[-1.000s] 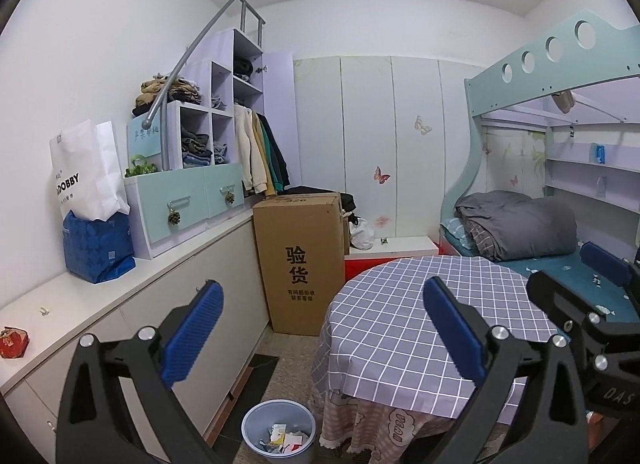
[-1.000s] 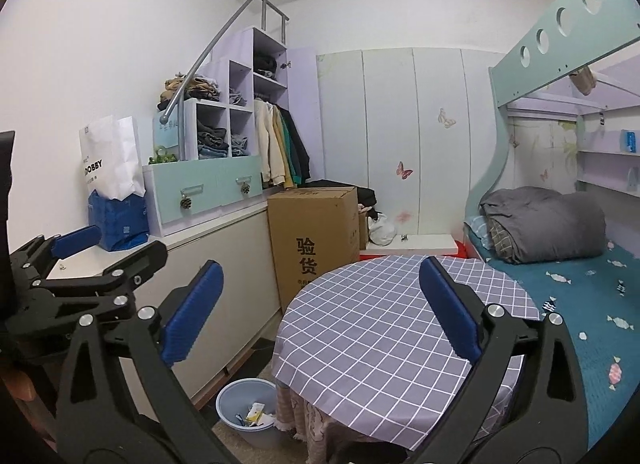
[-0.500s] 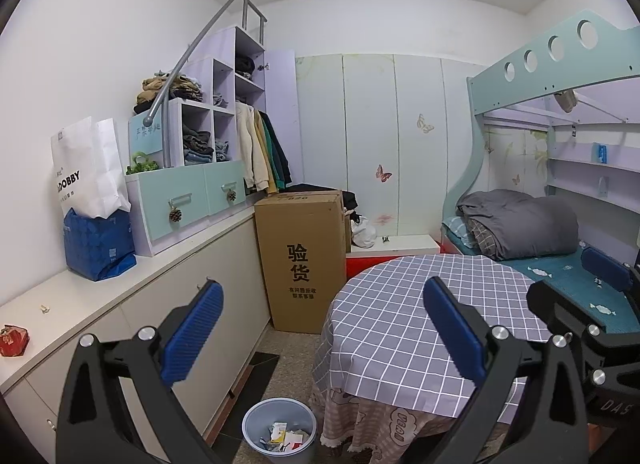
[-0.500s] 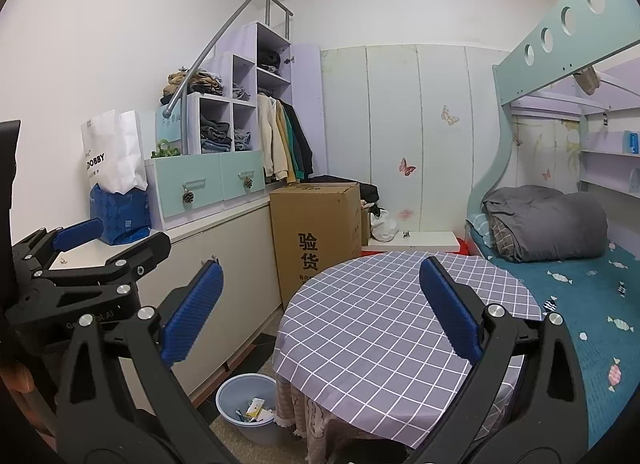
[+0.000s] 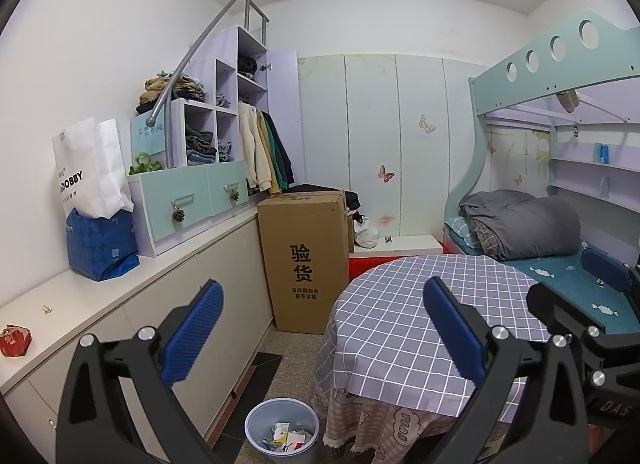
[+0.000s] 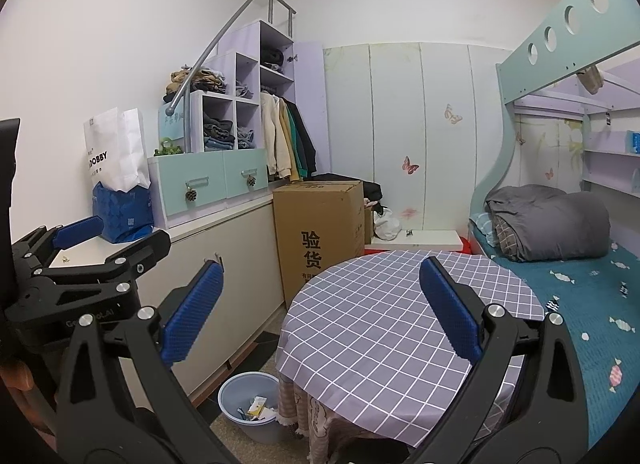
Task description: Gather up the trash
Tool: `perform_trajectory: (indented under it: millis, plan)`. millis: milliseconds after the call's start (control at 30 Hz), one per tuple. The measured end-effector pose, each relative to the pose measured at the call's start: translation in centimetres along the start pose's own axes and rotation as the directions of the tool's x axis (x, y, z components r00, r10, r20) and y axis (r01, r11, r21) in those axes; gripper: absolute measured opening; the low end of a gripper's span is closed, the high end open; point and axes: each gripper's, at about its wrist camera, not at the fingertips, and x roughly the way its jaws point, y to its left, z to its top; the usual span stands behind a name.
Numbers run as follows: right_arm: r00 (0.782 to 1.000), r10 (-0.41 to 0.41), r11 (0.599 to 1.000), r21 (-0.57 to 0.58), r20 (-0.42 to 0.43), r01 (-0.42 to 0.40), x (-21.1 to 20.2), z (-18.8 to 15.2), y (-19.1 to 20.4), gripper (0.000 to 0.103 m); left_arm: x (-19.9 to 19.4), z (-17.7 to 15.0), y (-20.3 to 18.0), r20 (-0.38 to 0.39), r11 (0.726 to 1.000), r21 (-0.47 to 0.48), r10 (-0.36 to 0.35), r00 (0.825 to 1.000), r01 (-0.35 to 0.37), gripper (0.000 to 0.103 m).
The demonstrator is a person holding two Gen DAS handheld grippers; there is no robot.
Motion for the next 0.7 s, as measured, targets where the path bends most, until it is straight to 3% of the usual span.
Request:
perform_trajectory:
  millis: [700]
  plan:
    - [1.000, 0.014, 1.000, -0.008, -0.017, -0.014, 0.07, -0.54, -0.19, 0.097, 0.19, 0.06, 0.37, -0.007, 1.000, -0.008, 0.003, 1.000, -0.003, 0.098]
